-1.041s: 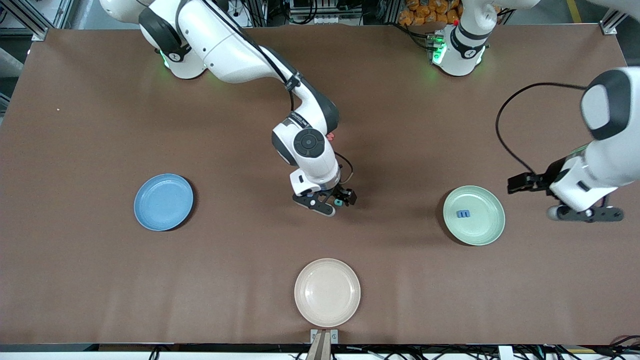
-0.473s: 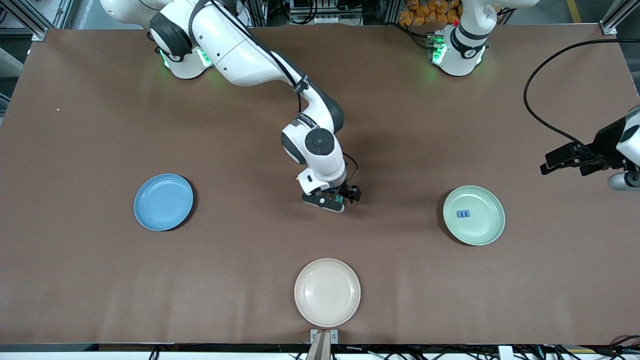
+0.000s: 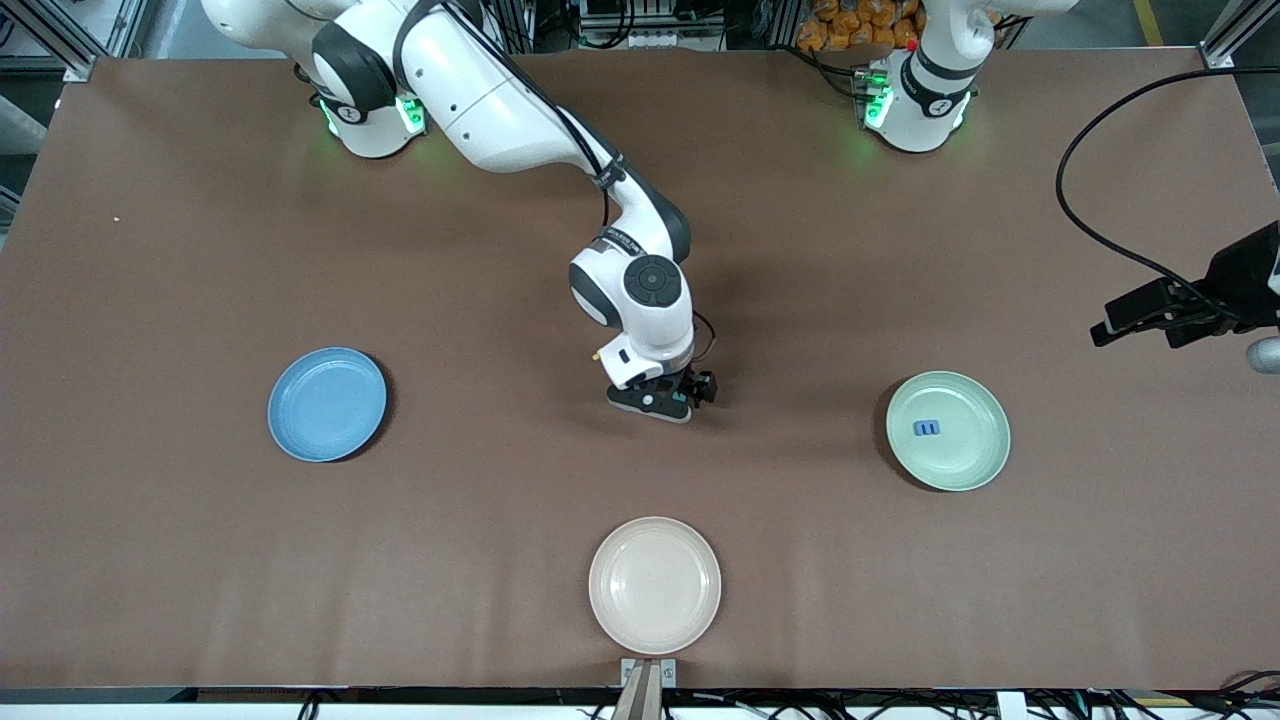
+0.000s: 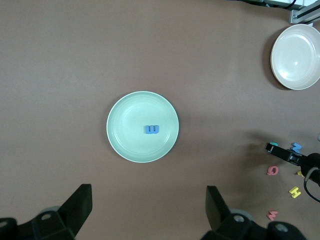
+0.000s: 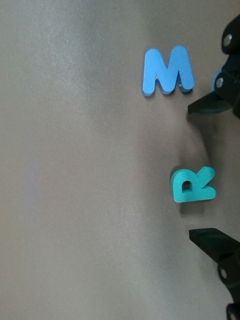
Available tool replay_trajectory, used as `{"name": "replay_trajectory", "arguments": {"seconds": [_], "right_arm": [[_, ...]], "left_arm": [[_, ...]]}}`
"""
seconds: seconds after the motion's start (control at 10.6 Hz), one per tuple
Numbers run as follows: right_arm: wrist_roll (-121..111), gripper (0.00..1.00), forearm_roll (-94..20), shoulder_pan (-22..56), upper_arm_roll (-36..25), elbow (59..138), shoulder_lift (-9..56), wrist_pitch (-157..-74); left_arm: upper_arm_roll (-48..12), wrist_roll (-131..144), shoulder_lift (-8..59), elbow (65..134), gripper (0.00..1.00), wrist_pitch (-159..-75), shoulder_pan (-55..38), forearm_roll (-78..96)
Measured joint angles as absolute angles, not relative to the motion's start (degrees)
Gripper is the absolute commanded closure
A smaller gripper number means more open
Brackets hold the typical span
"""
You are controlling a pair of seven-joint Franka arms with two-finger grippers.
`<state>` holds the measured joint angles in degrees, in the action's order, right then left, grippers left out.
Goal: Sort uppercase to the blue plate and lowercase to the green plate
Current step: 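Lower the right gripper onto the teal R while the left gripper withdraws, then close the right gripper on the teal R letter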
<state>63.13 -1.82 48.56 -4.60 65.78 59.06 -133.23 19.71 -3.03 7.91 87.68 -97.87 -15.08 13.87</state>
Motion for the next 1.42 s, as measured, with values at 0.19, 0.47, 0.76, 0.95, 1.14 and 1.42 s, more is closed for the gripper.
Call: {"name": "replay_trajectory", "arguments": {"seconds": [0.19,0.47,0.76,0.95,1.14,1.42], "right_arm": [[62.8,0.00,-1.1,48.6,-4.8,65.8,59.1,-133.1],[62.6,0.00,-1.0,49.2,-4.9,65.8,59.2,-133.1],[61.9,0.00,-0.9,50.4,-5.9,65.8,59.5,-133.3],[61.5,0.00,-0.9,51.1,-6.6,65.7,59.9,-134.4],[61.3,0.00,-0.9,52.0,-7.7,65.6,60.3,-135.1],[60.5,0.00,-0.8,53.3,-9.6,65.6,60.5,-136.4]], "left_arm": [[20.0,-3.0,7.6,87.7,0.00,-97.9,-14.9,13.9],[20.2,-3.0,7.3,87.7,0.00,-97.9,-14.9,14.1],[20.6,-3.0,6.9,87.7,0.00,-97.9,-14.9,14.2],[20.7,-3.0,6.9,87.7,0.00,-97.9,-14.9,14.2],[20.7,-3.0,6.7,87.7,0.00,-97.9,-14.9,14.2],[20.7,-3.0,6.4,87.7,0.00,-97.9,-14.9,14.2]]}}
